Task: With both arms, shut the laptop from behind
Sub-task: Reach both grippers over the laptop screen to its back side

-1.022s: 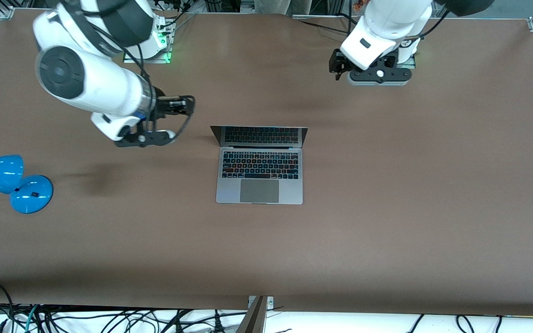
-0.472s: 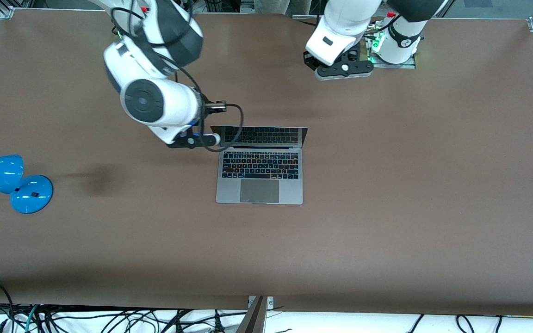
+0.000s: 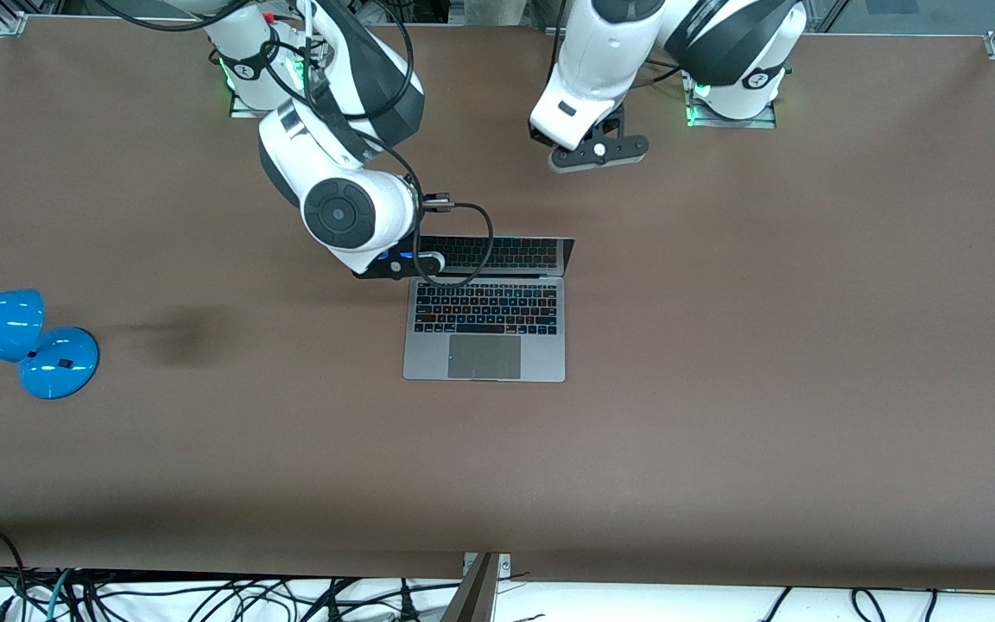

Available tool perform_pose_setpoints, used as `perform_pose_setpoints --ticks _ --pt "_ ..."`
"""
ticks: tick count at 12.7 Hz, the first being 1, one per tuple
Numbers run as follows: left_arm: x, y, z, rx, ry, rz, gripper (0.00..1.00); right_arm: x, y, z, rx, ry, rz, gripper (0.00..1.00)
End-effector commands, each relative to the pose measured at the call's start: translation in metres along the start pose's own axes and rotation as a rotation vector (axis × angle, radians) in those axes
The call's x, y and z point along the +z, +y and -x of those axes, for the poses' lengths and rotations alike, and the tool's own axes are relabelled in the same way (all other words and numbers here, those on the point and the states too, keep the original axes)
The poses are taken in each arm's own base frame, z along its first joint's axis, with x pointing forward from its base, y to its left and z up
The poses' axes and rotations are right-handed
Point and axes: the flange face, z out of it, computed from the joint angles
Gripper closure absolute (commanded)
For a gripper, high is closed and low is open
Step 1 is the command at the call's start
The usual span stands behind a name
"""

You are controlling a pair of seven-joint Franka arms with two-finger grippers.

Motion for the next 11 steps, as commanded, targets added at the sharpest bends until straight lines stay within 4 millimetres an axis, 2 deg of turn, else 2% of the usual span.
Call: perform_pose_setpoints --ticks 1,4,7,11 --pt "0.027 0.012 -0.013 -0.020 -0.035 0.015 1.00 0.011 -0.003 -0.011 0.006 -0.003 -0.018 0.91" --pt "0.057 0.016 -0.032 -0.015 -0.043 -0.004 1.00 0.019 -0.004 -0.025 0.010 0.029 -0.030 0.96" --pt "0.078 0.018 -0.044 -0.016 -0.044 -0.027 1.00 0.021 -0.002 -0.038 0.005 0.065 -0.049 0.98" --pt "0.100 0.019 -0.056 -0.010 -0.044 -0.046 1.00 0.019 -0.001 -0.041 0.009 0.082 -0.060 1.00"
